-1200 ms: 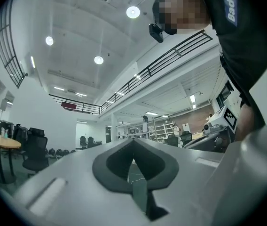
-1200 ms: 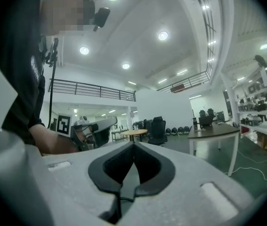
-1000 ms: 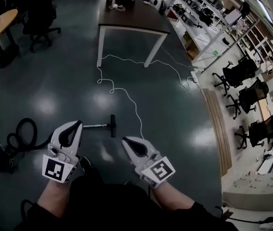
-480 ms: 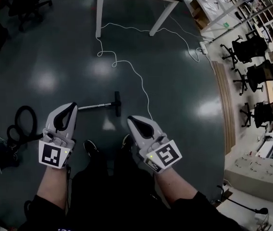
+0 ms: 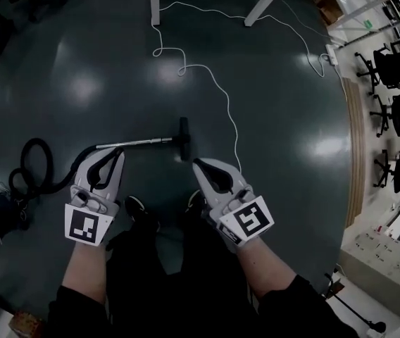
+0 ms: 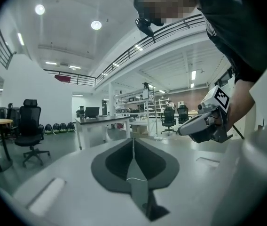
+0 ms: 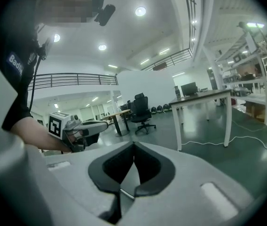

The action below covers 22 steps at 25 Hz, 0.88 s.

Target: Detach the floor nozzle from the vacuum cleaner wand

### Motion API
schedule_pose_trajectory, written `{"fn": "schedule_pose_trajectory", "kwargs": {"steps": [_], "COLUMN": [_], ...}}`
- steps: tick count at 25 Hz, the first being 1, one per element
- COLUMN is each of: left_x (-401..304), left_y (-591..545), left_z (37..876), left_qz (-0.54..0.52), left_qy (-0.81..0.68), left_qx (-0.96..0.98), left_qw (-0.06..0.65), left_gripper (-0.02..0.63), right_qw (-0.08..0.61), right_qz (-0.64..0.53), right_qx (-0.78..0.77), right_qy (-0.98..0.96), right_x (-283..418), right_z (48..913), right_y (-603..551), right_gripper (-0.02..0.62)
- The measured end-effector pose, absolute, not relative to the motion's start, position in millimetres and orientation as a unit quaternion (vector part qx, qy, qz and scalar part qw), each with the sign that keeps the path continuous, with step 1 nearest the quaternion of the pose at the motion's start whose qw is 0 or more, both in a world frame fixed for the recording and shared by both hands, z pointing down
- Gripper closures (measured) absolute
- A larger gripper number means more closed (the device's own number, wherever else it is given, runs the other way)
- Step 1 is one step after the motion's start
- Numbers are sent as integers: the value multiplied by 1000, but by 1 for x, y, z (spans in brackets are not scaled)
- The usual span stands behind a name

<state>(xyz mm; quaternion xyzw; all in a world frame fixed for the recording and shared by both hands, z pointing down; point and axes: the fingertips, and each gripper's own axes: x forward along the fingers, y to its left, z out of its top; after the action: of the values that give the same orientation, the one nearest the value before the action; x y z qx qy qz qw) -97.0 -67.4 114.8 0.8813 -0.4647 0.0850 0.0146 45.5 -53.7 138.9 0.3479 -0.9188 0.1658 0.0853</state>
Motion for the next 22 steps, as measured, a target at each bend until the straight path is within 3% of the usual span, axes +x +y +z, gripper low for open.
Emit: {"fn": "schedule_pose_trajectory", "kwargs": {"steps": [22], "left_x": [-76], "left_y": [-104], "left_z": [456], "left_qz": [191], "left_qy": [-365], "left_qx": [911], "left_qw": [14], "left_gripper": [544], "right_qw": [135], "right_qz": [157], "right_qx": [293], "right_qy": [-933], "right_x": [8], "right_z": [457], "right_y": [-116], "right_gripper": [540]}}
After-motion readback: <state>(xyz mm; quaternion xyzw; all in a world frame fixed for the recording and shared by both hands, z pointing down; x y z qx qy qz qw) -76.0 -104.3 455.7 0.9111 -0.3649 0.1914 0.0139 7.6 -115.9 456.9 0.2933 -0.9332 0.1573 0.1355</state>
